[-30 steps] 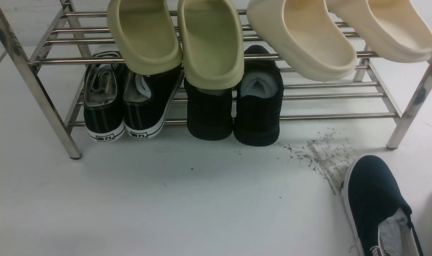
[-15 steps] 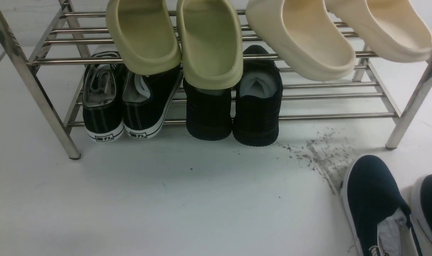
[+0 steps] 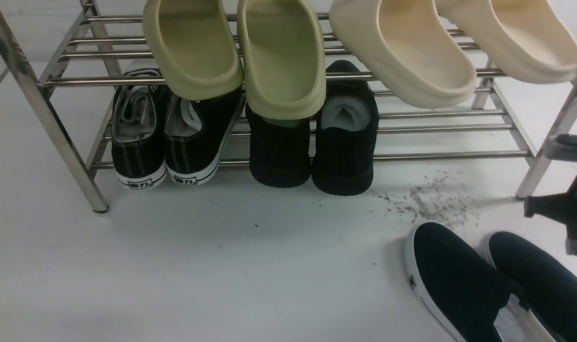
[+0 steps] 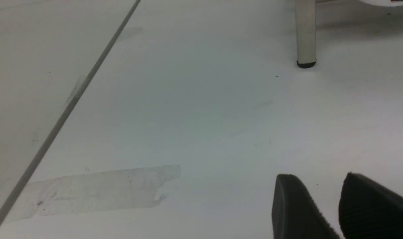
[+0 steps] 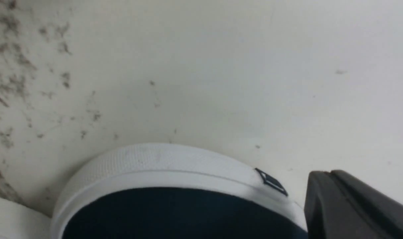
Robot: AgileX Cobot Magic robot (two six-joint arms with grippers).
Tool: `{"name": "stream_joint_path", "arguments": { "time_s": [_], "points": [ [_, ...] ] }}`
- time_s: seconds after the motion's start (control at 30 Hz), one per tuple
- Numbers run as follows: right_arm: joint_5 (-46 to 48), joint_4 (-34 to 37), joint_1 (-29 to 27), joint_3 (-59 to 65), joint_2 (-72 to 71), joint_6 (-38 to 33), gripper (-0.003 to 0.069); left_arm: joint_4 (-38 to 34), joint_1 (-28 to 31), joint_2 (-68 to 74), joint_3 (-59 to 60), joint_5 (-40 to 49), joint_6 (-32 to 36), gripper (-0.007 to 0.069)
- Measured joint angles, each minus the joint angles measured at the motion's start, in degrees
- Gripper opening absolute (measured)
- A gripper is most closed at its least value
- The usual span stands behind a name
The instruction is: Take the shoes off the shelf with your hand on the white table.
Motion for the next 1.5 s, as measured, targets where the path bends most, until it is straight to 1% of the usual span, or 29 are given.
{"name": "stream_joint_path", "arguments": {
  "time_s": [0.03,0.13,0.2,0.23,0.27,0.3,0.37,0.4,0.43,0.47,0.5,0.53,0.57,0.6,0.67,0.7,0.73,0.8,0.87,1.0,1.1,1.27,1.5],
  "points": [
    [3.07,-1.66,0.05,-2.04,-1.2,0.0,0.0015,0.0,0.0,0.0,0.0,0.0,0.0,0.024],
    [8.63,-3.61,0.19,-4.6,-4.97,-1.19,0.0023,0.0,0.0,0.0,0.0,0.0,0.0,0.024],
    [10.37,-3.59,0.32,-4.83,-6.59,-2.07,0.0027,0.0,0.0,0.0,0.0,0.0,0.0,0.024],
    [13.88,-3.07,1.18,-4.7,-9.59,-3.74,0.0034,0.0,0.0,0.0,0.0,0.0,0.0,0.024],
    [15.35,-2.69,1.73,-4.51,-11.19,-4.66,0.0037,0.0,0.0,0.0,0.0,0.0,0.0,0.024],
    [15.65,-2.54,1.91,-4.42,-11.19,-4.66,0.0038,0.0,0.0,0.0,0.0,0.0,0.0,0.024],
    [18.34,1.22,4.82,-2.09,-15.16,-8.62,0.0062,0.0,0.0,0.0,0.0,0.0,0.0,0.024],
    [18.46,1.22,5.1,-1.82,-15.39,-8.91,0.0064,0.0,0.0,0.0,0.0,0.0,0.0,0.024],
    [19.12,4.97,7.81,0.81,-16.99,-11.1,0.0101,0.0,0.0,0.0,0.0,0.0,0.0,0.024],
    [19.22,5.34,8.43,1.31,-17.12,-11.4,0.0112,0.0,0.0,0.0,0.0,0.0,0.0,0.024],
    [19.35,6.47,9.33,2.0,-17.53,-11.91,0.0138,0.0,0.0,0.0,0.0,0.0,0.0,0.024],
    [20.02,8.28,11.84,3.67,-17.89,-12.65,0.0218,0.0,0.0,0.0,0.0,0.0,0.0,0.024],
    [20.33,8.84,12.77,4.25,-17.93,-12.96,0.0262,0.0,0.0,0.0,0.0,0.0,0.0,0.024],
    [20.47,9.55,13.91,5.04,-17.93,-13.47,0.0321,0.0,0.0,0.0,0.0,0.0,0.0,0.024],
    [20.47,10.86,14.97,6.05,-17.93,-13.9,0.0449,0.0,0.0,0.0,0.0,0.0,0.0,0.024],
    [20.47,11.02,15.05,6.15,-17.93,-13.89,0.0462,0.0,0.0,0.0,0.0,0.0,0.0,0.024],
    [20.4,12.25,15.33,7.17,-17.93,-13.89,0.0538,0.0,0.0,0.0,0.0,0.0,0.0,0.024],
    [20.33,13.83,15.51,9.32,-17.93,-14.07,0.0638,0.0,0.0,0.0,0.0,0.0,0.0,0.024],
    [19.5,13.85,15.58,10.9,-17.93,-14.13,0.0667,0.0,0.0,0.0,0.0,0.0,0.0,0.024],
    [17.0,11.59,15.58,13.08,-17.93,-14.46,0.0666,0.0,0.0,0.0,0.0,0.0,0.0,0.024],
    [15.36,8.12,15.58,13.43,-17.93,-14.25,0.0633,0.0,0.0,0.0,0.0,0.0,0.0,0.024],
    [14.06,7.34,15.58,13.57,-17.93,-14.14,0.058,0.0,0.0,0.0,0.0,0.0,0.0,0.024],
    [12.21,7.29,15.58,15.93,-16.31,-14.08,0.057,0.0,0.0,0.0,0.0,0.0,0.0,0.024]
  ]
}}
